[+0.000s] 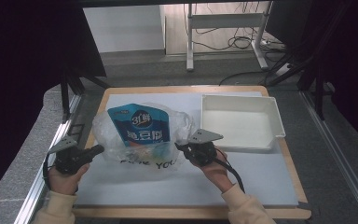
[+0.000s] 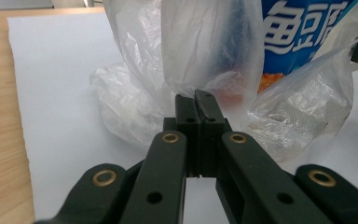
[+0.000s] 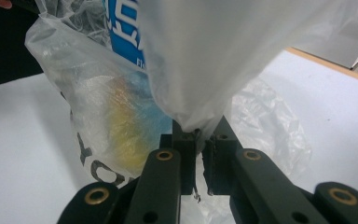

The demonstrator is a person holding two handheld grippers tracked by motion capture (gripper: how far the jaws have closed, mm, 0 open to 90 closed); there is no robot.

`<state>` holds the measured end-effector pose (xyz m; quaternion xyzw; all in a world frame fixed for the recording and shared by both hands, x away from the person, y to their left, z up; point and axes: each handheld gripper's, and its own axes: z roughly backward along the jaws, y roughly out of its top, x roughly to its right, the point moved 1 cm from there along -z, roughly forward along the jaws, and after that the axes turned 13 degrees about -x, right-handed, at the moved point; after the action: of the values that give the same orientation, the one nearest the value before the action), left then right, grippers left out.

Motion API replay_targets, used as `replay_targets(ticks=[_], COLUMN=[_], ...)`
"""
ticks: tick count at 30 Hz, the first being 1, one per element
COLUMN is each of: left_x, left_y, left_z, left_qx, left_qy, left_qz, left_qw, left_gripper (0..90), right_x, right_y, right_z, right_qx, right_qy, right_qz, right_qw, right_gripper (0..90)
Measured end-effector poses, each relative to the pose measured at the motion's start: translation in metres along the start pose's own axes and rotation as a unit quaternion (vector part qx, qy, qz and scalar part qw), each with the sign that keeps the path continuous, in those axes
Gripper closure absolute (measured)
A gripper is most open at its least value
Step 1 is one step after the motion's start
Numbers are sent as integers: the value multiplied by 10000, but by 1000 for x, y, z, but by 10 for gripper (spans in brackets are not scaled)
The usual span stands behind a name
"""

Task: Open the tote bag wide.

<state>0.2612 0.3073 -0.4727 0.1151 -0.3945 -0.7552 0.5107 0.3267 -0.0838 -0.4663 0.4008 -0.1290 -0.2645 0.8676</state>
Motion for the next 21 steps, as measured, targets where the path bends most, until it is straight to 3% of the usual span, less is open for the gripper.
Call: replay_targets(ticks=[9,21], left_x=[-3,-3], left_y=[-8,-12], left_z=[-8,-20], left_qx=[-116,-306], left_qy=[2,2], left_qz=[29,32], left_qw=[9999,9995], left_gripper=[900,900], right_x=[2,3], right_y=[-8,-17], right_z=[-7,-18], right_qx=[-140,-344], right_qy=[22,-13], right_qz=[-116,-66], right_qw=[9998,9994], right_gripper=[835,835])
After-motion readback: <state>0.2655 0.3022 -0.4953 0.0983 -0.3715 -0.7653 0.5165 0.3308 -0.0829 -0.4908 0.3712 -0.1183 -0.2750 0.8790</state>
